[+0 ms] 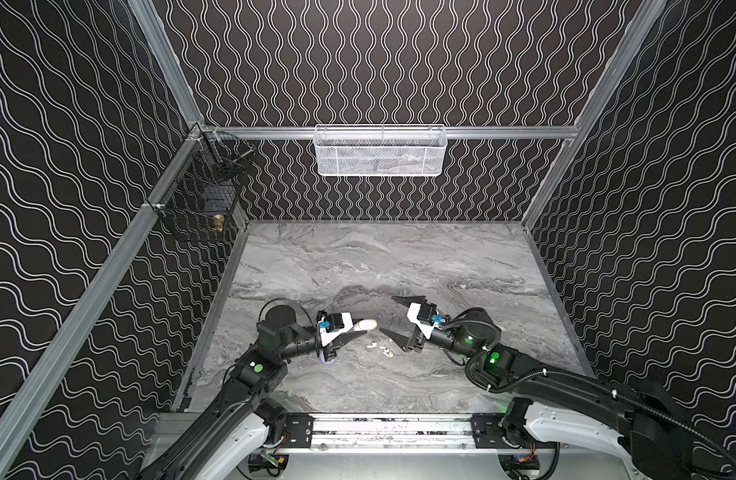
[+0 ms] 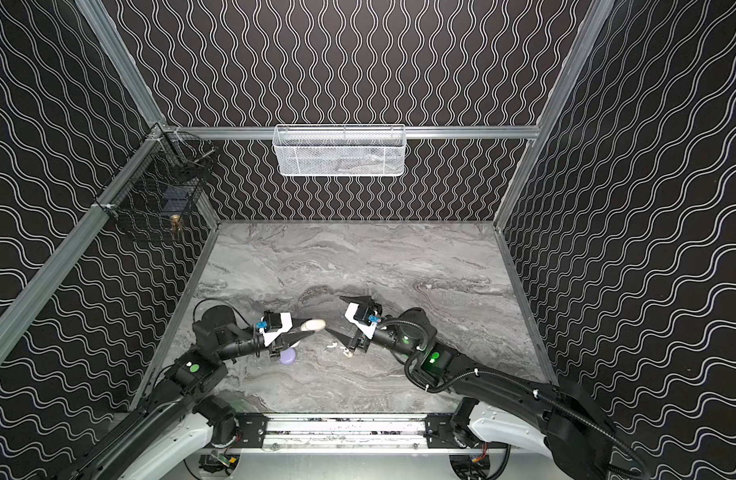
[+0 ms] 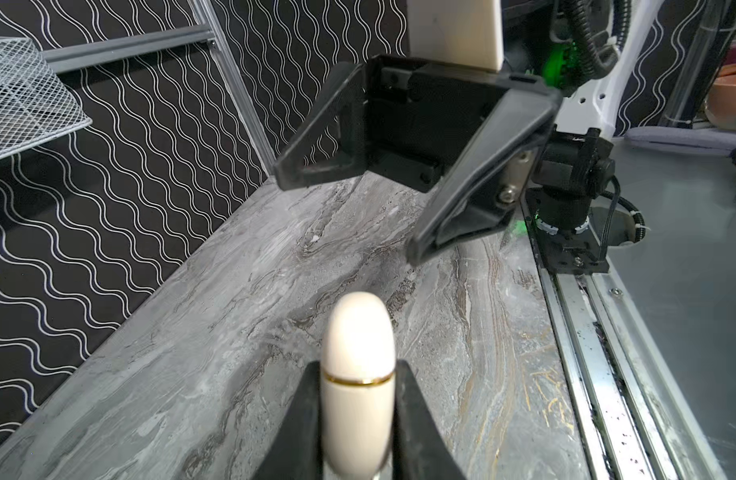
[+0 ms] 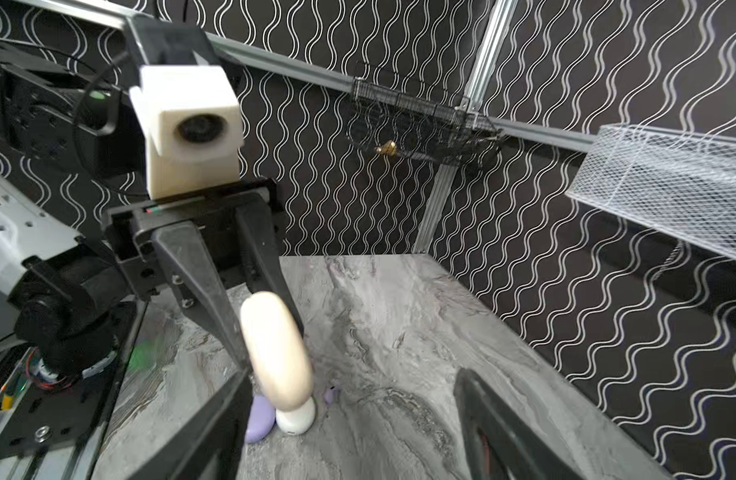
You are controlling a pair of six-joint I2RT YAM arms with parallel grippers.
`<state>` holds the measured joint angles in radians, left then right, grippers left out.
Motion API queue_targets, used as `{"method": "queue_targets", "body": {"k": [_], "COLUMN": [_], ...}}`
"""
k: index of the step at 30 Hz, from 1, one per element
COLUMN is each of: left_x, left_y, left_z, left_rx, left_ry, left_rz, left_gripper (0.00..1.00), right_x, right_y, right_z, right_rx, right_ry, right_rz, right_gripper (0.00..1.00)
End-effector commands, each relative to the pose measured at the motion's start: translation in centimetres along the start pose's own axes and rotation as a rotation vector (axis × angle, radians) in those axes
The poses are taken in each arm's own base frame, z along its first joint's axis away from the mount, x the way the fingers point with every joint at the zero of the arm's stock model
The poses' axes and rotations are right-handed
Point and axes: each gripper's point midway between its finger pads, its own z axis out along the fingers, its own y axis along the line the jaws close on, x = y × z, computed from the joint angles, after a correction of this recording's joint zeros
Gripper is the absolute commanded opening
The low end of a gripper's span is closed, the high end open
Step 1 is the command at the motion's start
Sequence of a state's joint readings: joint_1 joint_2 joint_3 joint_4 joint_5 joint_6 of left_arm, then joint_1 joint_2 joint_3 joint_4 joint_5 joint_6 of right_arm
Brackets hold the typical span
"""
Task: Insert the wireless bluetooth earbuds into the charging case
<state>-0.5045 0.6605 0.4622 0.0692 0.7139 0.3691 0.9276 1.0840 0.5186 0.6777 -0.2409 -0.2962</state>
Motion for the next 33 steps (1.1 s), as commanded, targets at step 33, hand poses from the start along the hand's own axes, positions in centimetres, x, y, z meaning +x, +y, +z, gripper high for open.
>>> {"method": "queue_targets", "body": {"k": [33], "left_x": [-1.1], "left_y": [-1.8], "left_z": [0.1], "left_rx": [0.098], "left_ry": [-0.013], "left_rz": [0.056], "left_gripper": [0.00], "right_x": [-0.5], "right_y": [-4.1], "right_z": [1.1], "right_rx": [0.212], "right_ry": [-0.025], "right_rz": [0.037], "right_gripper": [0.75]}}
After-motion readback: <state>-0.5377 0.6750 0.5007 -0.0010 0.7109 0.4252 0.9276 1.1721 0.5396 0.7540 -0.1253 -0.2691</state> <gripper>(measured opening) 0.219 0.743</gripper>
